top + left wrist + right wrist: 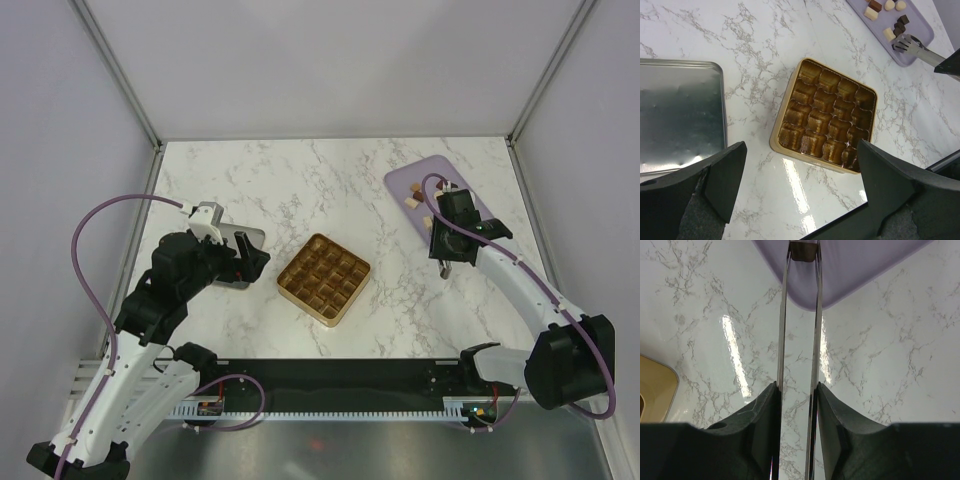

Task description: Pack the chocolate

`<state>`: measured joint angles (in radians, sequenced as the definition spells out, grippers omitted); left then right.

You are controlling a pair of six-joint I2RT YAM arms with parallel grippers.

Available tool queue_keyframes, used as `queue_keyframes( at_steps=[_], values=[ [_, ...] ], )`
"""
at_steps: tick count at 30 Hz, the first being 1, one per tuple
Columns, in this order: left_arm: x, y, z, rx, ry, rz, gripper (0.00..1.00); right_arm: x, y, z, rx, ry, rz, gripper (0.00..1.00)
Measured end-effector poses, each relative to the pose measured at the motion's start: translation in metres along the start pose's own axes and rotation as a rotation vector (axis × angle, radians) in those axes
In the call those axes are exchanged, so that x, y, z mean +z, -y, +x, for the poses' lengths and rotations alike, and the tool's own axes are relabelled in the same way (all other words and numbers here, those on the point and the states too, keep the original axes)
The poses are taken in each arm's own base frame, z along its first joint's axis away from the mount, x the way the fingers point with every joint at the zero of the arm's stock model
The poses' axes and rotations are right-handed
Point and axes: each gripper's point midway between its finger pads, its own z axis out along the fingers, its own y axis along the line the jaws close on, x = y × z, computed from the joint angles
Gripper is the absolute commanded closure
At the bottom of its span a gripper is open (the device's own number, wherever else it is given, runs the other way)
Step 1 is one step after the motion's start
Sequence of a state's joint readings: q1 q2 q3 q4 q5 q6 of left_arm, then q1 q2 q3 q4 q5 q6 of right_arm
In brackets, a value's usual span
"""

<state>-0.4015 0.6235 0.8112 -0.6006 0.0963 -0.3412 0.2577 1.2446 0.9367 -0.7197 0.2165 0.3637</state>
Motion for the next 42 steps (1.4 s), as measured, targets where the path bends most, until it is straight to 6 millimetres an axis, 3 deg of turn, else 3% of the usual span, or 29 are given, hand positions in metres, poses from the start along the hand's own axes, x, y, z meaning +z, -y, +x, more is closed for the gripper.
queue_keyframes(
  at_steps=[6,11,16,22,31,42],
  values=[
    [0.0,0.0,0.0,0.0,0.0,0.0,0.0,-0.011,0.001,-0.004,0.0,0.003,0.0,0.62],
    [0.0,0.0,0.0,0.0,-0.001,0.0,0.0,-0.035,-0.002,-0.021,0.012,0.067,-0.037,0.64],
    [0.0,0.0,0.0,0.0,-0.002,-0.001,0.0,-0.063,-0.018,-0.034,-0.003,0.13,-0.158,0.67],
    [0.0,0.0,0.0,0.0,-0.002,-0.002,0.0,-0.092,-0.055,-0.036,-0.064,0.161,-0.334,0.68],
    [0.0,-0.002,0.0,0.0,0.001,-0.012,0.0,-0.127,-0.133,-0.014,-0.19,0.164,-0.606,0.69],
    [0.0,-0.003,0.0,0.0,0.0,-0.017,0.0,-0.12,-0.181,0.01,-0.272,0.112,-0.664,0.69]
  ],
)
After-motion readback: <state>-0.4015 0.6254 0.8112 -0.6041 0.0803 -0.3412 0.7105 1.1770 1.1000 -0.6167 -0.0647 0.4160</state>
